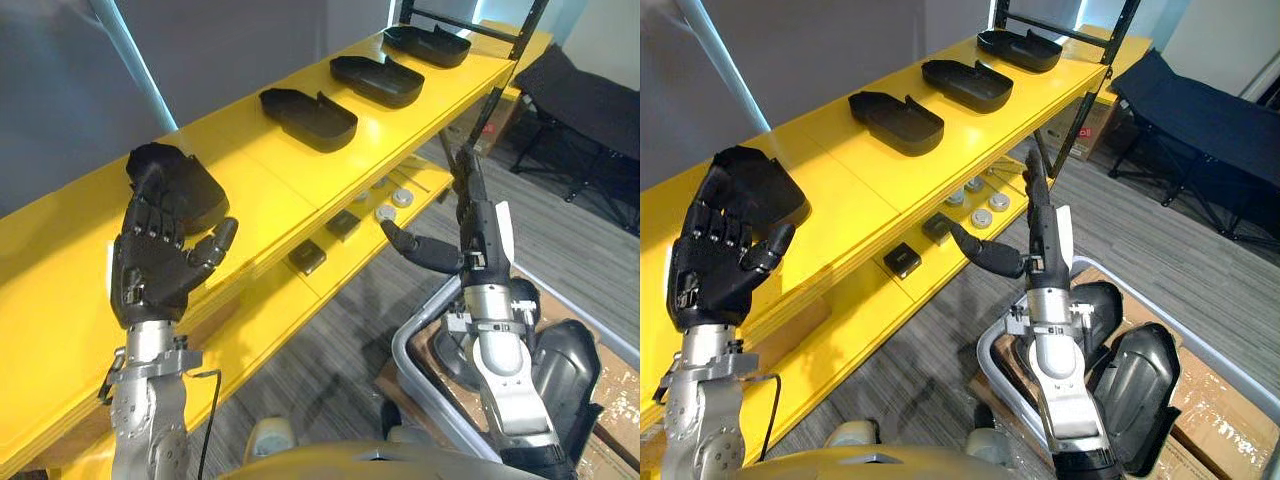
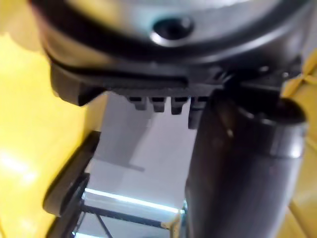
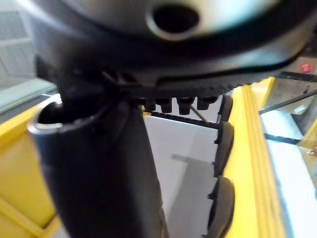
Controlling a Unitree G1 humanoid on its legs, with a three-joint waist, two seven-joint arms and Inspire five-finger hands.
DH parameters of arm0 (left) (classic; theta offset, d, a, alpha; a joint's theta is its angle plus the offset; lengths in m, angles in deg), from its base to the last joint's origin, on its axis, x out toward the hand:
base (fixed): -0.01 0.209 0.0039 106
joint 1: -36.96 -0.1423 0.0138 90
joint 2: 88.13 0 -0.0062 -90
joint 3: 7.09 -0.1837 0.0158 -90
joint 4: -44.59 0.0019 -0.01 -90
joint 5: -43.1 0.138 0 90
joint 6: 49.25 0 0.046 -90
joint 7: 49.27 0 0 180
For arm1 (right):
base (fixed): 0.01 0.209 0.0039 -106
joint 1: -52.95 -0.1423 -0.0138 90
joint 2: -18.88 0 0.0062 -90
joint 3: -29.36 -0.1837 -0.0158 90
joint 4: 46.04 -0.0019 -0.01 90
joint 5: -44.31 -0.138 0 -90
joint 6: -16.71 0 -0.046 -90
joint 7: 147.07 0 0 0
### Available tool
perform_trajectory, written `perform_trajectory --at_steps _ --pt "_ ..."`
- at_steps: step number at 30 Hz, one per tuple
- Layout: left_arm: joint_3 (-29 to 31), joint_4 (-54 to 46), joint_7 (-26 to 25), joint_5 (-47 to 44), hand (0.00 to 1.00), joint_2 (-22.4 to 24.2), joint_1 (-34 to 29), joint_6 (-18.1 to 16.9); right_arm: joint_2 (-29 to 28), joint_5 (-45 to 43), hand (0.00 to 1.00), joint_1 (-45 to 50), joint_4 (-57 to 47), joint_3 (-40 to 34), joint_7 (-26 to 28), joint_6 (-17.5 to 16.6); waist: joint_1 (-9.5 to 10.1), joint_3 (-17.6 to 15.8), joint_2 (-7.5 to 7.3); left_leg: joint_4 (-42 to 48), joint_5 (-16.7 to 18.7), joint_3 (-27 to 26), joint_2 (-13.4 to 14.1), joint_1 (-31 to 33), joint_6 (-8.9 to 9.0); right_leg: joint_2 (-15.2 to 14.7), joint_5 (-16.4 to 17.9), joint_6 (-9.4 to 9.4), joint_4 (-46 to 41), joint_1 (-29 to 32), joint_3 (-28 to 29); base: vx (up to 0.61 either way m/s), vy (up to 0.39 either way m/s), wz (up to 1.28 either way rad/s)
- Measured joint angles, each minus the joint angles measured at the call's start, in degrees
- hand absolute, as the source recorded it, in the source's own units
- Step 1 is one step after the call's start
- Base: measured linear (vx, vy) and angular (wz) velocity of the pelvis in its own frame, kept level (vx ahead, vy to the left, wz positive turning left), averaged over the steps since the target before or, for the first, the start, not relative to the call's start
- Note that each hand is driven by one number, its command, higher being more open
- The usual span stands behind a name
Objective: Walk over and take three plastic housings, then place them on the shelf
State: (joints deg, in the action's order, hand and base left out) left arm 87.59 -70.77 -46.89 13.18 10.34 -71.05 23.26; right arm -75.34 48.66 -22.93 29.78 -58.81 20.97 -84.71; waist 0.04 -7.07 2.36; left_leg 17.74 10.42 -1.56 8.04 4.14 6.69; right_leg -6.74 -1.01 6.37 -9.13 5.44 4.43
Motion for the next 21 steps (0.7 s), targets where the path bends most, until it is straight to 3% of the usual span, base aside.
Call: perform_trajectory --at_steps 2,4,5,6,7,8,9,10,11,14,16,17,18,19,21 --pt "-2.2 0.0 -0.8 2.8 1.0 -2.1 4.2 0.0 -3.6 2.2 1.0 4.5 2.9 -4.1 -0.2 0.1 -1.88 -1.2 -0.54 0.2 0.8 -1.3 -0.1 -2.9 -0.64 -0.1 0.0 0.01 -5.8 0.8 0.8 0.0 0.136 -0.22" --pt "-2.1 0.0 -0.7 3.3 1.0 -3.6 5.6 0.0 -6.4 1.9 1.0 7.7 3.3 -5.6 -0.5 -0.3 -2.43 -2.1 -1.59 0.8 1.5 -4.0 -0.4 -5.4 -1.14 -0.8 -0.2 0.3 -8.2 0.9 0.5 -0.07 0.139 -0.77" --pt "-1.7 -0.2 -0.9 3.3 1.0 -4.4 5.8 0.0 -7.8 1.7 1.0 8.7 3.2 -6.0 -1.0 -1.5 -2.53 -2.7 -2.55 1.5 2.4 -7.3 -0.4 -6.9 -2.03 -1.8 -1.1 1.14 -8.1 0.9 -3.0 -0.26 0.102 -1.51" --pt "-1.2 -0.4 -1.2 3.4 1.0 -4.4 5.9 0.2 -7.4 1.7 1.0 8.3 3.2 -5.6 -1.3 -2.6 -2.55 -2.8 -2.75 1.7 3.3 -10.7 0.0 -7.6 -2.87 -2.0 -4.4 0.65 -5.0 1.2 -6.3 -0.25 0.073 -1.54" --pt "-0.8 -0.4 -1.2 3.4 1.0 -4.3 5.9 0.5 -7.1 2.2 1.0 7.7 3.2 -5.3 -1.4 -3.0 -2.5 -3.1 -1.51 1.5 3.2 -12.6 0.8 -7.3 -3.67 -1.7 -5.7 0.17 -2.4 1.0 -6.9 -0.32 0.071 -1.3" --pt "0.0 -0.3 -1.0 3.5 1.0 -4.4 6.5 1.3 -7.0 2.6 1.0 6.8 3.1 -4.4 -2.2 -3.6 -2.57 -3.1 -1.5 1.0 2.9 -14.4 1.2 -6.9 -4.3 -1.9 -4.7 -1.77 -4.4 1.5 -9.2 -0.25 0.07 -0.88" --pt "0.6 0.2 -0.8 3.2 1.0 -4.5 7.1 1.6 -6.9 3.7 1.0 5.6 3.2 -3.2 -3.7 -3.8 -2.57 -3.1 -1.42 0.3 2.0 -15.4 1.7 -6.2 -5.02 -3.0 0.1 -4.29 -11.1 1.7 -12.3 -0.36 0.072 -0.76" --pt "1.2 0.8 -0.6 0.9 1.0 -4.3 7.1 1.7 -6.9 5.3 1.0 4.0 3.2 -1.1 -5.3 -3.8 -2.08 -3.0 -1.29 -0.7 0.5 -15.9 2.6 -5.2 -5.3 -4.4 4.1 -4.21 -17.3 0.8 -14.9 -0.23 0.034 -0.44" --pt "1.3 1.0 -0.5 0.5 1.0 -4.2 7.1 1.7 -6.9 5.7 1.0 3.7 3.3 -0.8 -5.5 -3.8 -1.93 -3.0 -1.29 -0.9 0.2 -15.8 2.7 -4.9 -5.28 -4.9 4.7 -4.04 -18.4 0.4 -15.4 -0.15 -0.036 -0.27" --pt "2.0 3.5 2.6 -8.8 1.0 0.0 5.9 1.8 -6.9 7.5 1.0 0.3 6.1 1.4 -7.5 -3.4 -0.7 -2.7 -1.85 -3.5 -3.9 -16.2 3.1 -3.0 -4.29 -9.9 8.1 -4.62 -23.0 -3.8 -17.5 -0.13 -0.175 -0.08" --pt "1.6 3.8 7.5 -16.1 1.0 4.6 2.8 1.6 -6.8 10.8 1.0 -1.6 10.0 3.0 -7.4 -1.5 0.64 -2.1 -2.89 -4.9 -7.5 -18.2 4.3 -2.5 -1.35 -13.9 7.8 -4.6 -20.7 -5.6 -19.0 -0.13 -0.294 -0.37" --pt "1.0 3.8 9.0 -18.5 1.0 5.3 2.1 1.6 -6.8 11.2 1.0 -2.2 11.3 3.5 -7.1 -0.9 0.79 -2.2 -2.77 -4.9 -8.2 -18.7 5.1 -2.5 -0.76 -12.7 8.6 -3.89 -20.0 -5.3 -19.4 -0.13 -0.339 -0.74" --pt "-1.5 3.9 11.1 -21.0 1.0 6.4 1.4 1.9 -5.7 11.6 1.0 -2.6 13.3 4.5 -6.8 0.5 1.79 -1.9 -1.64 -6.0 -9.4 -20.2 7.5 -2.3 -0.03 -9.7 8.8 -3.75 -18.2 -4.3 -20.9 -0.14 -0.309 -0.98" --pt "-3.8 3.7 12.7 -21.3 1.0 6.3 1.9 1.8 -4.7 12.2 1.0 -2.6 14.6 4.7 -5.9 1.5 2.15 -0.8 0.02 -7.4 -11.2 -22.0 10.6 -2.4 0.57 -6.5 9.1 -2.27 -13.5 -4.5 -20.9 -0.12 -0.285 -1.08" --pt "-5.4 3.3 14.3 -21.3 1.0 5.3 3.6 0.9 -4.2 11.8 1.0 -3.5 14.4 4.9 -4.5 1.9 1.83 -1.0 -0.9 -7.8 -12.9 -25.8 13.7 -2.4 2.7 -2.8 11.0 0.56 -6.3 -5.4 -22.7 -0.12 -0.364 -1.09"
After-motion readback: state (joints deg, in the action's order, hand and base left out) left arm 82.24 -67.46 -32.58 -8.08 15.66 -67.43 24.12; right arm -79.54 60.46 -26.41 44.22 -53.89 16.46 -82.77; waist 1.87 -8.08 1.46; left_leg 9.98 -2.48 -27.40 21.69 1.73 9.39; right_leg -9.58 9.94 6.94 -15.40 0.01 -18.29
